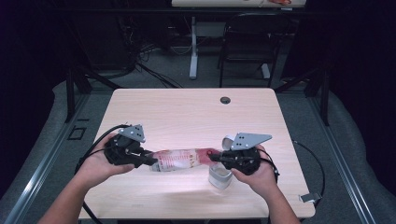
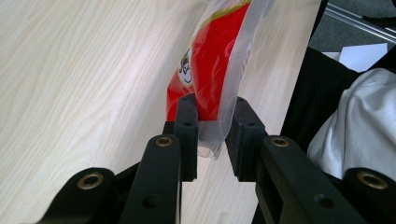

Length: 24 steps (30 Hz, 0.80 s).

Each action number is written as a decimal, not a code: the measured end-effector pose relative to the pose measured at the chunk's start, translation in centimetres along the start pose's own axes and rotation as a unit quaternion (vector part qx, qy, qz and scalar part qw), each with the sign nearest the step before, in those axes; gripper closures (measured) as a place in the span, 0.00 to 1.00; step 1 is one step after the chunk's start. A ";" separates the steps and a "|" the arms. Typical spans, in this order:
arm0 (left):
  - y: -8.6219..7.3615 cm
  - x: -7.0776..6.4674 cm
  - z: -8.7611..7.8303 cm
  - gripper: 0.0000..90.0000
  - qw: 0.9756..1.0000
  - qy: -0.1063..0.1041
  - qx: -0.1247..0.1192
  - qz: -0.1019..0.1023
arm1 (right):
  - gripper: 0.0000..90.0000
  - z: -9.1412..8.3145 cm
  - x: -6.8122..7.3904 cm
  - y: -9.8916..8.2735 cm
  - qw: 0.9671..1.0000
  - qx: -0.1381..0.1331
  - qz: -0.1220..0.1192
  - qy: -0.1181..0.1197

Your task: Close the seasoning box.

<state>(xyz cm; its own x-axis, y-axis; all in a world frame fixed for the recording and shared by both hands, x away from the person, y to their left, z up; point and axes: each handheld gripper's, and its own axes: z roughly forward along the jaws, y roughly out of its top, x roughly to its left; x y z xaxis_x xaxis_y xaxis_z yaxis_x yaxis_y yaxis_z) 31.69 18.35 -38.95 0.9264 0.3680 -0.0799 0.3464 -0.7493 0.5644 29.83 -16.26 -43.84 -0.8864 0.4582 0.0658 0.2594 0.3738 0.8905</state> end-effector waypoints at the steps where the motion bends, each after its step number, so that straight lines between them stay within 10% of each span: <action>1: 0.1 0.0 0.0 0.85 1.000 0.001 0.001 0.001 | 0.99 0.0 0.0 0.0 1.000 -0.001 0.001 -0.002; 24: 0.9 0.0 -0.5 0.85 1.000 0.005 -0.002 0.008 | 0.95 -0.3 -0.6 -1.4 1.000 -0.007 0.012 0.000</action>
<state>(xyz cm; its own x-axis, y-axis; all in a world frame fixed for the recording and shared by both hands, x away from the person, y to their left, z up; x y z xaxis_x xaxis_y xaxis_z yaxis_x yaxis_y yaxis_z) 31.91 17.93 -38.05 0.9303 0.3616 -0.0615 0.3303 -0.7531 0.5690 29.94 -17.28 -44.98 -0.8800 0.4669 0.0873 0.2751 0.3513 0.8949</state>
